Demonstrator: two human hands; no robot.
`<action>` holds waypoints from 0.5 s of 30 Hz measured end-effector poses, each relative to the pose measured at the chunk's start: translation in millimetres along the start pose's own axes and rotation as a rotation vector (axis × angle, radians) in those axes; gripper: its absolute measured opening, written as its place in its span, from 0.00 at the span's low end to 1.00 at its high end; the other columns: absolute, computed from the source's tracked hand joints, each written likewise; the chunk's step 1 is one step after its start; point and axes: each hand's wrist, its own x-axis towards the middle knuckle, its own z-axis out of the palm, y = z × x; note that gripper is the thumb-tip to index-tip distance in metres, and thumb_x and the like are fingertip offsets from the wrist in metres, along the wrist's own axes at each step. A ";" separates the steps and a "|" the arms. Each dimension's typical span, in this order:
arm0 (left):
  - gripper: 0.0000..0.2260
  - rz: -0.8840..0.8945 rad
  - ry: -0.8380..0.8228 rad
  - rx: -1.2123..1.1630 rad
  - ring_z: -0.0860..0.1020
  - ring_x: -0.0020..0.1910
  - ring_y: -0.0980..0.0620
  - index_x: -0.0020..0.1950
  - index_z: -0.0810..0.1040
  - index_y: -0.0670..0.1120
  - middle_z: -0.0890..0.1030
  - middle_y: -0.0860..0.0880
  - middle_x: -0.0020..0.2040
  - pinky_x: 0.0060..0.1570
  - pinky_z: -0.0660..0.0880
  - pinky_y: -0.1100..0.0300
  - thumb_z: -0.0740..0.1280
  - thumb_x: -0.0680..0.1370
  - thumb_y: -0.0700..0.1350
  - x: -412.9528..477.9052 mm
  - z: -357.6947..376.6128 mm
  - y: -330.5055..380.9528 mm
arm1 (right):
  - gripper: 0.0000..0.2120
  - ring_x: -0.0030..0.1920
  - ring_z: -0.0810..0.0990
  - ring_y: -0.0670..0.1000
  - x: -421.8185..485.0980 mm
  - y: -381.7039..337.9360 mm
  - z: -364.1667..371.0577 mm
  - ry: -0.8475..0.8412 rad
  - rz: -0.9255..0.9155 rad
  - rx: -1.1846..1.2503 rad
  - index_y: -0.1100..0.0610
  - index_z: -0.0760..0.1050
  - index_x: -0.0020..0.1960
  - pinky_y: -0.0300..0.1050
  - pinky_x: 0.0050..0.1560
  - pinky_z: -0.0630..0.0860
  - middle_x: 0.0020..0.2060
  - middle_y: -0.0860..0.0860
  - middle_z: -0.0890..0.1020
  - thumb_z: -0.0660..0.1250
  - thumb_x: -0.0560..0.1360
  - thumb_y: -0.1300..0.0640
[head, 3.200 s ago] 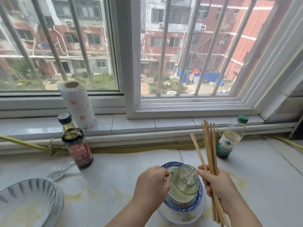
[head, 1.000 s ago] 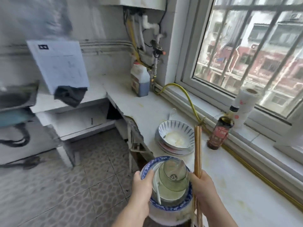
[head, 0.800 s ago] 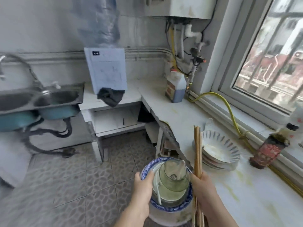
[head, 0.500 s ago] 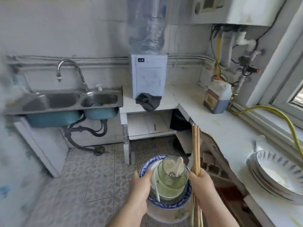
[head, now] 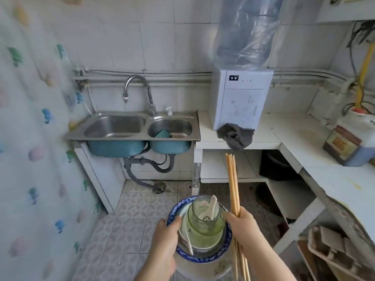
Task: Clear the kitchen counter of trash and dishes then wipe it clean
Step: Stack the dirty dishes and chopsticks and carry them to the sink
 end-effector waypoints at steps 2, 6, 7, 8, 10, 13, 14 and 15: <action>0.17 0.026 0.028 0.018 0.75 0.51 0.44 0.62 0.70 0.37 0.76 0.40 0.54 0.47 0.71 0.53 0.65 0.79 0.48 24.1 -5.7 16.8 | 0.06 0.32 0.70 0.51 23.6 -15.5 18.1 -0.034 -0.011 0.002 0.58 0.72 0.46 0.46 0.35 0.70 0.34 0.54 0.74 0.65 0.76 0.55; 0.20 0.060 0.108 -0.008 0.76 0.55 0.42 0.64 0.70 0.38 0.76 0.40 0.59 0.51 0.73 0.51 0.66 0.78 0.50 84.4 -1.6 61.7 | 0.06 0.34 0.71 0.51 91.4 -58.3 49.3 -0.116 -0.046 -0.009 0.58 0.73 0.48 0.46 0.36 0.70 0.35 0.54 0.74 0.65 0.76 0.56; 0.20 0.055 0.116 -0.012 0.76 0.56 0.42 0.64 0.71 0.39 0.76 0.40 0.59 0.55 0.73 0.51 0.66 0.78 0.50 96.1 1.4 72.3 | 0.05 0.34 0.71 0.51 107.3 -68.8 53.4 -0.127 -0.057 -0.009 0.58 0.73 0.48 0.45 0.36 0.70 0.35 0.54 0.74 0.64 0.76 0.56; 0.19 0.066 0.121 -0.033 0.77 0.56 0.42 0.62 0.72 0.40 0.77 0.41 0.58 0.57 0.74 0.49 0.66 0.77 0.51 112.4 5.2 84.3 | 0.06 0.34 0.71 0.50 125.5 -82.2 57.4 -0.143 -0.068 -0.006 0.59 0.73 0.48 0.45 0.35 0.70 0.35 0.53 0.74 0.64 0.76 0.56; 0.16 0.076 0.132 -0.062 0.79 0.52 0.42 0.58 0.74 0.41 0.79 0.41 0.54 0.58 0.74 0.46 0.66 0.77 0.51 138.4 12.8 108.3 | 0.06 0.33 0.71 0.50 157.0 -107.6 64.1 -0.154 -0.091 -0.028 0.59 0.72 0.48 0.44 0.35 0.70 0.34 0.53 0.74 0.63 0.77 0.56; 0.11 0.111 0.140 -0.097 0.78 0.48 0.44 0.55 0.74 0.41 0.79 0.42 0.51 0.56 0.74 0.48 0.66 0.78 0.48 173.3 24.3 151.5 | 0.07 0.34 0.72 0.51 206.2 -148.9 76.0 -0.195 -0.148 -0.060 0.60 0.72 0.48 0.46 0.36 0.71 0.35 0.54 0.74 0.63 0.76 0.55; 0.10 0.121 0.137 -0.132 0.78 0.49 0.43 0.55 0.74 0.41 0.79 0.42 0.51 0.57 0.74 0.47 0.65 0.79 0.47 187.5 26.8 162.8 | 0.08 0.35 0.73 0.52 221.1 -160.7 81.4 -0.202 -0.154 -0.054 0.61 0.72 0.47 0.48 0.37 0.71 0.35 0.55 0.75 0.63 0.76 0.55; 0.09 0.112 0.129 -0.161 0.79 0.52 0.43 0.56 0.75 0.42 0.80 0.42 0.52 0.58 0.74 0.46 0.65 0.79 0.46 201.1 28.2 172.5 | 0.07 0.34 0.72 0.52 236.1 -169.9 88.3 -0.210 -0.166 -0.052 0.60 0.71 0.46 0.49 0.37 0.72 0.34 0.55 0.74 0.63 0.75 0.55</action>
